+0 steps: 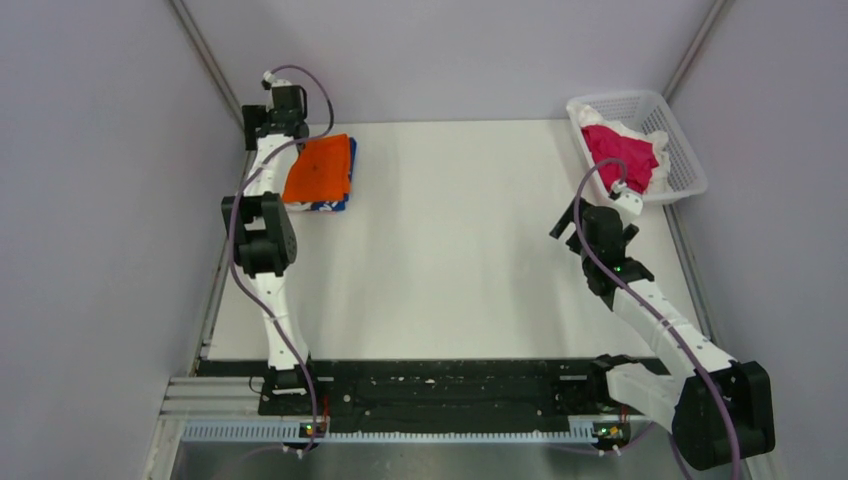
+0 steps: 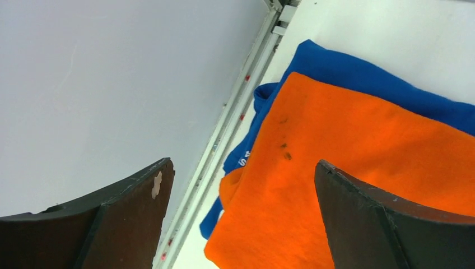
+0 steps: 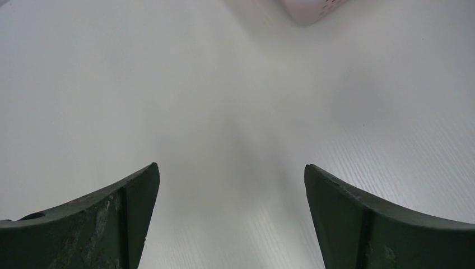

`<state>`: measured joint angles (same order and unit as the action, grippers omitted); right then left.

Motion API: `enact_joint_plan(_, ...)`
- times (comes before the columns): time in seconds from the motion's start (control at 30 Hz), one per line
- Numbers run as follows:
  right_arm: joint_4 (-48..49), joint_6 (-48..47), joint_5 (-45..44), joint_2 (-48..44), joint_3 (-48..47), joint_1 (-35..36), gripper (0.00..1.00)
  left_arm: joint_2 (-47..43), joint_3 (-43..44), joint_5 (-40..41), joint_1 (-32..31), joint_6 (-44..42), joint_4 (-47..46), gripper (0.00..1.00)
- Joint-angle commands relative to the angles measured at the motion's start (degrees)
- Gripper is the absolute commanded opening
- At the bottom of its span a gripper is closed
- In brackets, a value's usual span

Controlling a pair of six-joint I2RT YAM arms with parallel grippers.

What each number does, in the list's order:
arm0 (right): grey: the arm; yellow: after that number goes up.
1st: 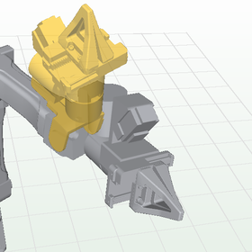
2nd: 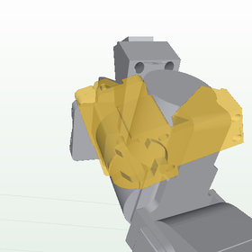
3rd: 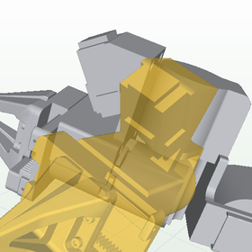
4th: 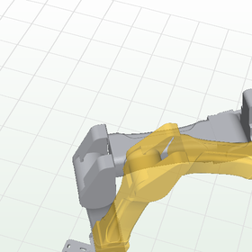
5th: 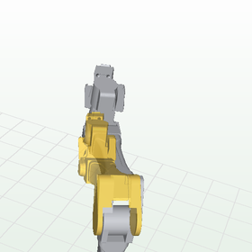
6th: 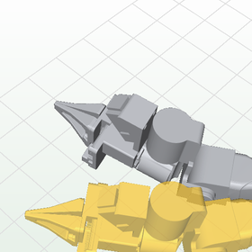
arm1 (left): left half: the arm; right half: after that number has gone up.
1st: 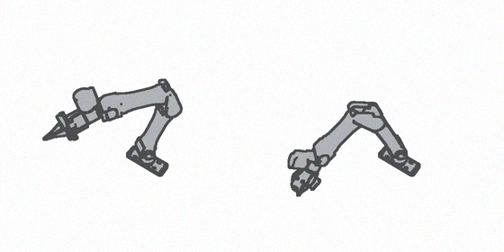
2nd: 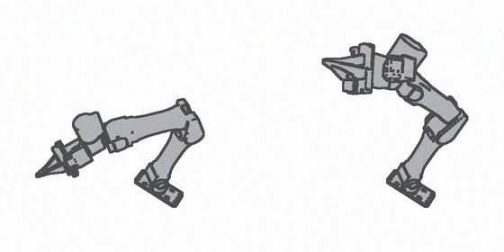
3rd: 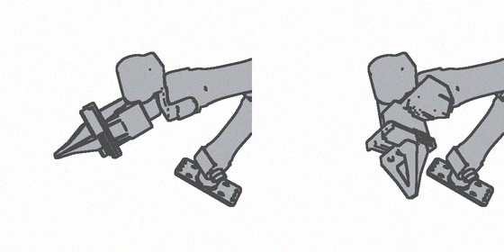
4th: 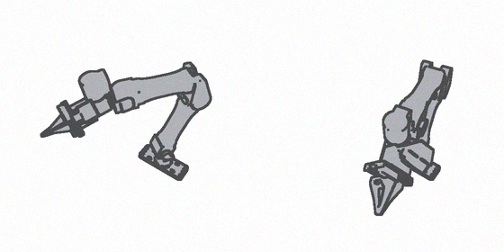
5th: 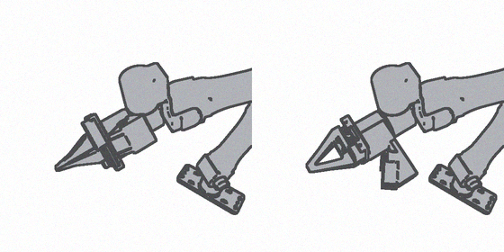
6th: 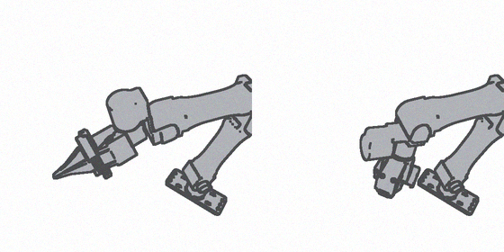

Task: Fold and stack the t-shirts
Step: Put the neatly folded tshirt into the corner of the board with the left arm

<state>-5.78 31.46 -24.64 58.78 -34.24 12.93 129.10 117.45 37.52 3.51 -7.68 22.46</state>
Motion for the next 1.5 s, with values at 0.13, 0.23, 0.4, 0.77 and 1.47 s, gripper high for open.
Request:
enact_joint_plan(0.13, -2.57, 0.84, 3.70, -1.45, -3.73, -0.51, 0.99, -11.30, -1.49, -16.67, 0.14, 16.47, 4.94, 0.99)
enact_joint_plan(0.23, -2.63, 1.65, 4.75, -2.97, -3.07, -0.45, 0.99, -17.92, -7.97, -29.20, 0.18, 21.47, 0.57, 0.99)
enact_joint_plan(0.4, -3.16, 1.96, 5.30, -6.25, -2.10, -0.49, 0.99, -25.65, -21.49, -45.75, 0.09, 29.48, -14.87, 0.99)
enact_joint_plan(0.77, -0.90, 1.46, 3.37, -7.60, -0.43, -0.45, 0.99, -9.89, -12.55, -57.70, -0.28, 40.34, -18.18, 0.99)
enact_joint_plan(1.47, 0.37, -0.10, 1.53, -1.23, -1.71, -0.47, 0.99, 5.48, -1.61, -50.48, -2.93, 38.65, -14.70, 0.99)
